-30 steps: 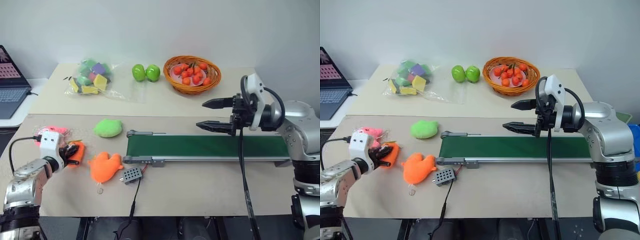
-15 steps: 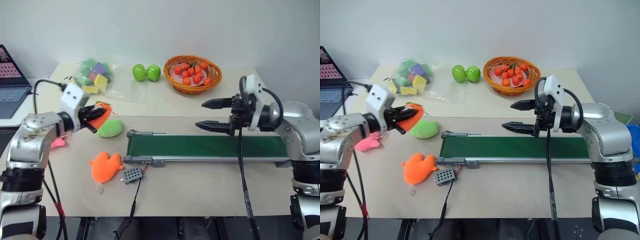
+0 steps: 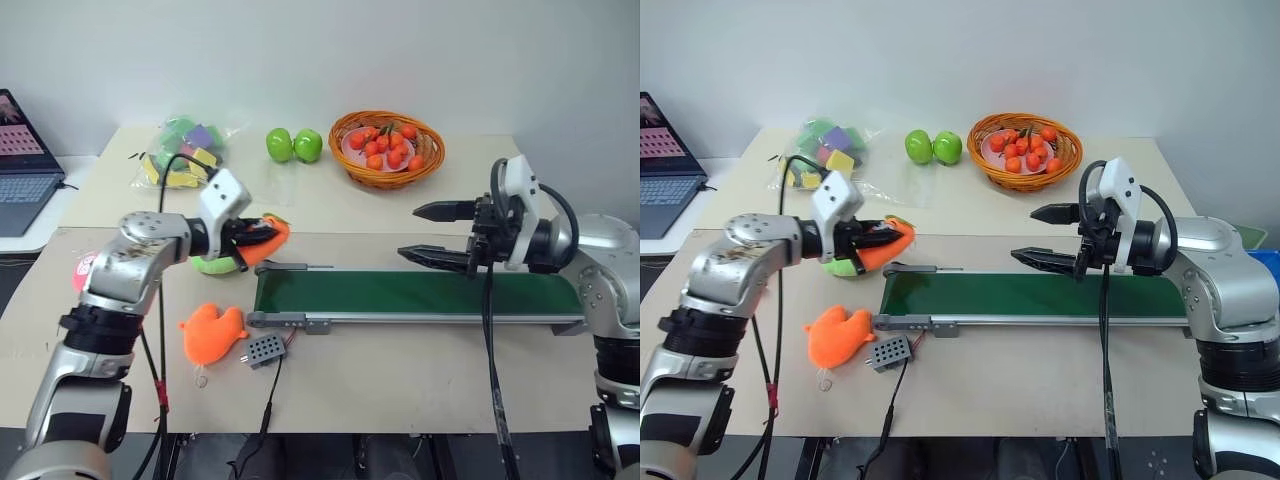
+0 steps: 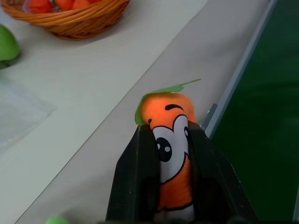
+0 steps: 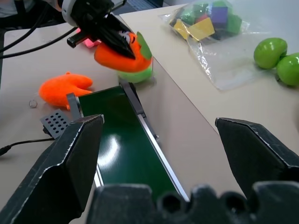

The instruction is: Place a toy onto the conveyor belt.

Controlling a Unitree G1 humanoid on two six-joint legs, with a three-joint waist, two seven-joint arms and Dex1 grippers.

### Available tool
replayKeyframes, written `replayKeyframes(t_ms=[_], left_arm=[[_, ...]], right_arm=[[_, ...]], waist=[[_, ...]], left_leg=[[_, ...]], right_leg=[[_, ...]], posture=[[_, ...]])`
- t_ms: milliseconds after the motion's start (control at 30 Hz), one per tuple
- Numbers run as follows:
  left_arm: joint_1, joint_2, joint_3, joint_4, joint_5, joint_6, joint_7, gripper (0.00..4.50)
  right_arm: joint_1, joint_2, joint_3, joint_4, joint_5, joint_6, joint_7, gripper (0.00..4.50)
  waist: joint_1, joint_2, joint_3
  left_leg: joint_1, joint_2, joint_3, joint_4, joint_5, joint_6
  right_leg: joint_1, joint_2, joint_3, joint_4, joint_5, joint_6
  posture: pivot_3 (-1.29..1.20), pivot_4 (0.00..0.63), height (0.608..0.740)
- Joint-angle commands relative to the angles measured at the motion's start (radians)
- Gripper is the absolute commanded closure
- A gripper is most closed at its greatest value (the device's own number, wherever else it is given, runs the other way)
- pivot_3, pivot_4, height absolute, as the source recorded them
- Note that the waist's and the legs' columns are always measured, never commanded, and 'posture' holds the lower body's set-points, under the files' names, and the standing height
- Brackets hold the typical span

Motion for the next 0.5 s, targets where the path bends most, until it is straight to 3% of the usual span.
replayKeyframes(t_ms=[33,500], left_arm=[[-0.042,-0.004,-0.021,0.053,0.029,-0.069,-0.063,3.84],[-0.085,-0.043,-0.051,0.058,0.008,-0.032,-0.224,3.84]], right_arm=[[0.009,-0.026,-0.057,-0.048,0.023,0.007,-0.02,0.0],[0.074,-0.046,-0.106,-0.111,0.054,0.024,-0.077,0.0]], waist=[[-0.003,0.0,0.0],[0.0,0.0,0.0]], left_leg=[[0.0,0.0,0.0,0.0,0.0,0.0],[-0.001,0.0,0.0,0.001,-0.001,0.001]], right_leg=[[0.0,0.0,0.0,0.0,0.0,0.0],[0.0,0.0,0.0,0.0,0.0,0.0]], posture=[[0.0,0.15,0.738],[0.0,0.15,0.738]])
